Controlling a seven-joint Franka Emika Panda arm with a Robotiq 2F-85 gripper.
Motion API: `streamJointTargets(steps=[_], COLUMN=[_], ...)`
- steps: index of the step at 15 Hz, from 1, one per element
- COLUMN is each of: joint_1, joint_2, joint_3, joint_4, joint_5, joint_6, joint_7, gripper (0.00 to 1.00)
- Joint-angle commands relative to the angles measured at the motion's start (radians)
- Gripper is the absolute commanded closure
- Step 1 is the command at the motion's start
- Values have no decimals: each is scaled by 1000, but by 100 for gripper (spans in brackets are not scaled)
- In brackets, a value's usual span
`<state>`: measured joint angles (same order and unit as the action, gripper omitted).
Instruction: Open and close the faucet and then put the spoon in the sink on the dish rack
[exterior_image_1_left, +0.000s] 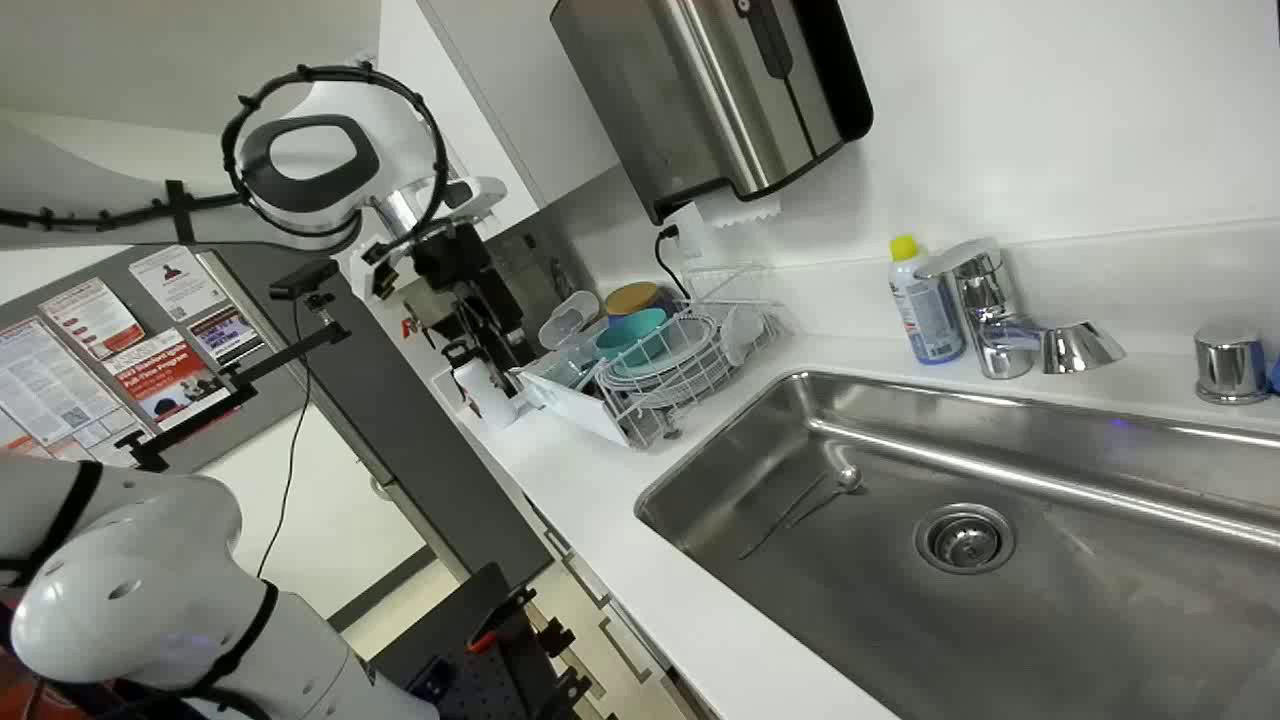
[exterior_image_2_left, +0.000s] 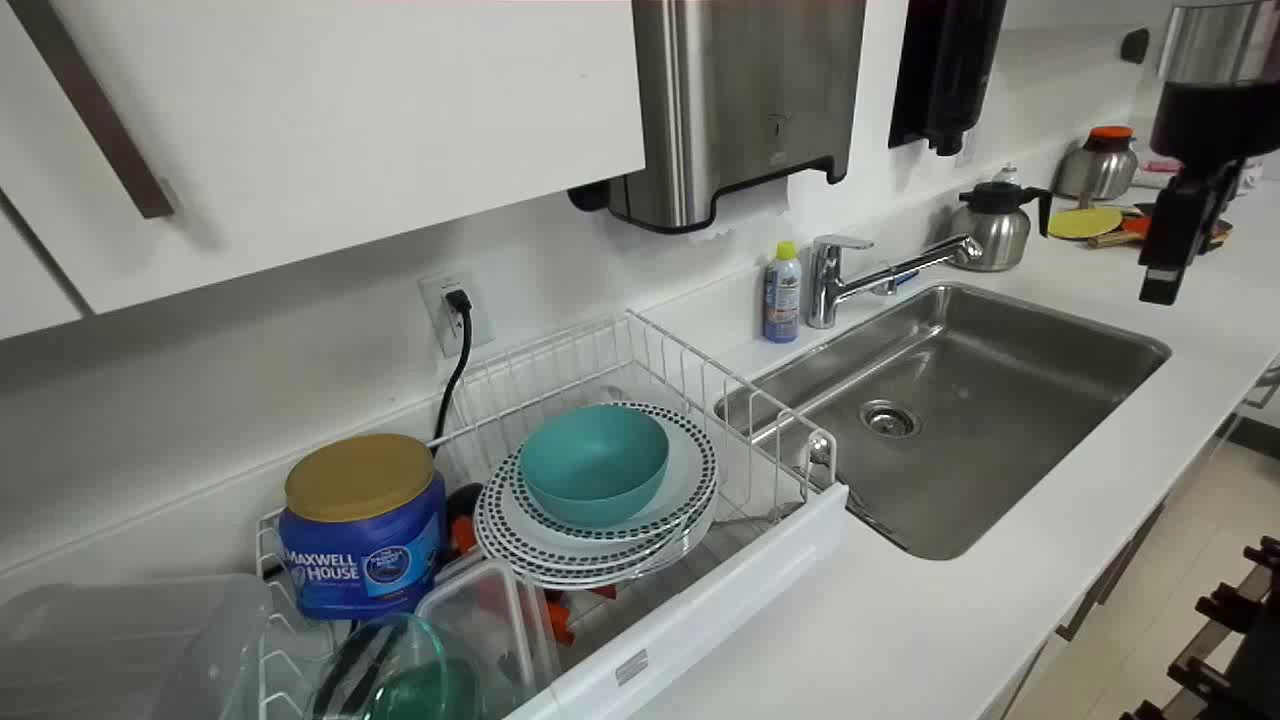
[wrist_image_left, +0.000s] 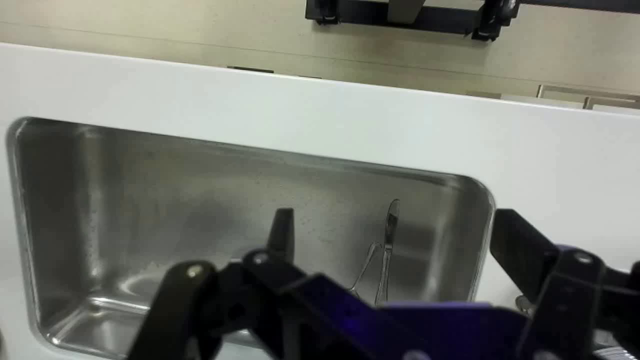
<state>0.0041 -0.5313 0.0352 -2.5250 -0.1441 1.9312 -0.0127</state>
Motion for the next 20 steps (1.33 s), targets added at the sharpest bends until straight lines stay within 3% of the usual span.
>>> streamJointTargets(steps=[1,13,20], joint_1=[4,4,-34], joint_2=[0,0,154], joint_3=[-3,-3,-54], joint_4=[2,2,124], joint_5=[-1,-1,63], joint_6=[-2,-2,201], joint_7=[2,2,85], gripper=[0,0,0])
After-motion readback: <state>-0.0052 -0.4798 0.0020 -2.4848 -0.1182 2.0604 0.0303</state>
